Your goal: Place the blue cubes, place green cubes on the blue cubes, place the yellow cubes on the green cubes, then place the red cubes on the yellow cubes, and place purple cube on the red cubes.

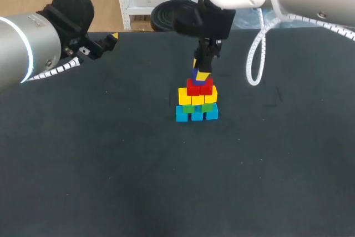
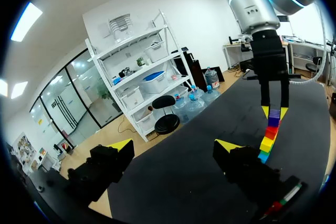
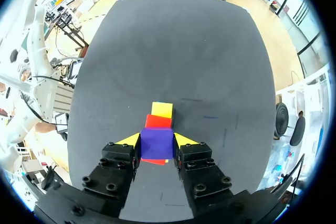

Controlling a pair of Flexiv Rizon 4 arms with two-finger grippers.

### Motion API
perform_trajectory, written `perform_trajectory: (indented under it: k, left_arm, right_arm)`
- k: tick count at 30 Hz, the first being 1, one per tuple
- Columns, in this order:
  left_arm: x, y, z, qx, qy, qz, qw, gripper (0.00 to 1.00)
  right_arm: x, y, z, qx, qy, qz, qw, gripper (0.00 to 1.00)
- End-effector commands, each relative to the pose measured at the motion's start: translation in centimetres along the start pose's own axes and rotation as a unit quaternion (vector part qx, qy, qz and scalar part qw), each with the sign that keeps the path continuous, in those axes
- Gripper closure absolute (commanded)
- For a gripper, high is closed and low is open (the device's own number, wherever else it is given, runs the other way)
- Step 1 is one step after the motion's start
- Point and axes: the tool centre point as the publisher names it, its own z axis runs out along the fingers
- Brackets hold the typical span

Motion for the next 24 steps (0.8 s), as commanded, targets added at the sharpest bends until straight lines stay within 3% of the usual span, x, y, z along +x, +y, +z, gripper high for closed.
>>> perform_trajectory:
  k: [1,9,11,12,13,14,24]
  left_arm:
    - [0.01,0.0,0.06,0.0,-0.001,0.0,1.0,0.0]
    - [0.01,0.0,0.06,0.0,-0.001,0.0,1.0,0.0]
    - [0.01,0.0,0.06,0.0,-0.001,0.0,1.0,0.0]
    - [0.01,0.0,0.06,0.0,-0.001,0.0,1.0,0.0]
    - [0.01,0.0,0.06,0.0,-0.001,0.0,1.0,0.0]
    - [0.01,0.0,0.06,0.0,-0.001,0.0,1.0,0.0]
    - [0.01,0.0,0.06,0.0,-0.001,0.0,1.0,0.0]
  right_arm:
    - [0.2,0.16,0.17,0.002,-0.002,0.0,1.0,1.0]
    - [0.16,0.02,0.36,-0.003,-0.005,-0.004,1.0,1.0]
    - [0.09,-0.01,0.38,-0.004,-0.006,-0.007,1.0,0.81]
    - [0.05,0.0,0.39,-0.005,-0.007,-0.009,1.0,0.63]
    - [0.03,0.0,0.42,-0.005,-0.012,-0.01,1.0,0.09]
    - [0.03,0.0,0.43,-0.005,-0.016,-0.009,1.0,0.0]
    - [-0.17,0.09,0.27,-0.007,-0.022,-0.016,1.0,0.0]
